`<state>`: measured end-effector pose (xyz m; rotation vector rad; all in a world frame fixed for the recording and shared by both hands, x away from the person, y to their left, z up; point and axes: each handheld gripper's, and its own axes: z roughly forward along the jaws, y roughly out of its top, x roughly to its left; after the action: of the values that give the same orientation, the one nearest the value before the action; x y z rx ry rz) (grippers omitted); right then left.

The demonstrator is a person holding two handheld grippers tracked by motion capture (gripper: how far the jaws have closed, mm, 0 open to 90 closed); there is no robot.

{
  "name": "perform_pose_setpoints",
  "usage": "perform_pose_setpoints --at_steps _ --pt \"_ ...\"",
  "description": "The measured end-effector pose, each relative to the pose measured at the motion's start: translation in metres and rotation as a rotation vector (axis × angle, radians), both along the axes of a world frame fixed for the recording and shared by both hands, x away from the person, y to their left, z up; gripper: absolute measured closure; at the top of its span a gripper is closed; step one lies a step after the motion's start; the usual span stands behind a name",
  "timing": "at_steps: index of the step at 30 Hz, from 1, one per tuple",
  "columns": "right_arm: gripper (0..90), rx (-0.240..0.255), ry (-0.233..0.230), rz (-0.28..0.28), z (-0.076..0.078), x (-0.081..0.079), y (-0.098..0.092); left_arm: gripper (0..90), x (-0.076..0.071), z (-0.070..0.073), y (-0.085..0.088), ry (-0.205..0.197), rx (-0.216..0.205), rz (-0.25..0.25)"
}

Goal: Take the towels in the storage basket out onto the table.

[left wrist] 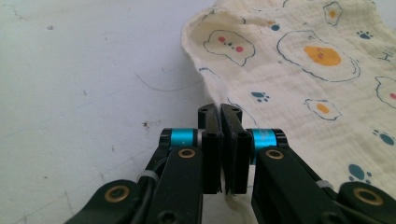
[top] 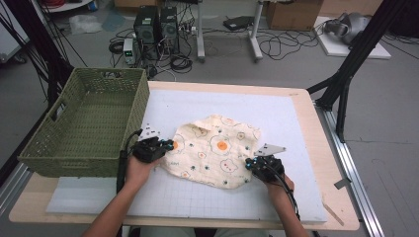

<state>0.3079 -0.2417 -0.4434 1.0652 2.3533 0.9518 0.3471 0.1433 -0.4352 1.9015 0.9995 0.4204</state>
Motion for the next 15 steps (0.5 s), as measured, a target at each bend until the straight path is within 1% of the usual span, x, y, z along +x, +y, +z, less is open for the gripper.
perform_pose_setpoints --at_steps 2,4,5,7,8,9,10,11,12,13,14,15 --pt "88.5 -0.047 -0.032 -0.008 0.002 0.005 0.002 86.5 0.0 -0.001 0.0 0.006 0.004 -0.003" --pt "88.5 -0.061 -0.059 -0.053 0.003 0.015 0.0 86.5 0.0 -0.003 -0.001 0.021 -0.002 -0.01" --pt "88.4 -0.081 -0.074 -0.073 0.004 0.021 -0.002 86.5 0.0 -0.004 -0.002 0.025 -0.013 -0.014" --pt "87.9 -0.149 -0.111 -0.124 0.004 0.032 -0.003 86.5 -0.001 -0.005 -0.004 0.026 -0.014 -0.024" --pt "86.3 -0.159 -0.113 -0.149 0.004 0.037 -0.003 86.5 -0.002 -0.005 -0.007 0.021 -0.006 -0.029" --pt "83.8 -0.149 -0.106 -0.16 0.003 0.04 -0.004 86.5 -0.002 -0.005 -0.008 0.016 0.0 -0.033" --pt "79.4 -0.149 -0.108 -0.163 0.002 0.041 -0.003 86.5 -0.003 -0.006 -0.008 0.016 -0.005 -0.034" --pt "75.6 -0.145 -0.109 -0.158 0.002 0.041 -0.004 85.9 -0.002 -0.006 -0.007 0.016 -0.006 -0.034" --pt "70.5 -0.128 -0.107 -0.15 0.002 0.039 -0.005 82.7 -0.002 -0.006 -0.007 0.024 -0.011 -0.024" --pt "67.9 -0.109 -0.11 -0.147 0.004 0.037 -0.006 75.1 -0.001 -0.006 -0.005 0.036 -0.017 -0.01" --pt "63.8 -0.09 -0.119 -0.138 0.006 0.033 -0.008 66.0 0.0 -0.007 -0.004 0.05 -0.031 0.007" --pt "59.5 -0.066 -0.126 -0.138 0.008 0.03 -0.011 59.3 0.0 -0.007 -0.003 0.06 -0.048 0.019"
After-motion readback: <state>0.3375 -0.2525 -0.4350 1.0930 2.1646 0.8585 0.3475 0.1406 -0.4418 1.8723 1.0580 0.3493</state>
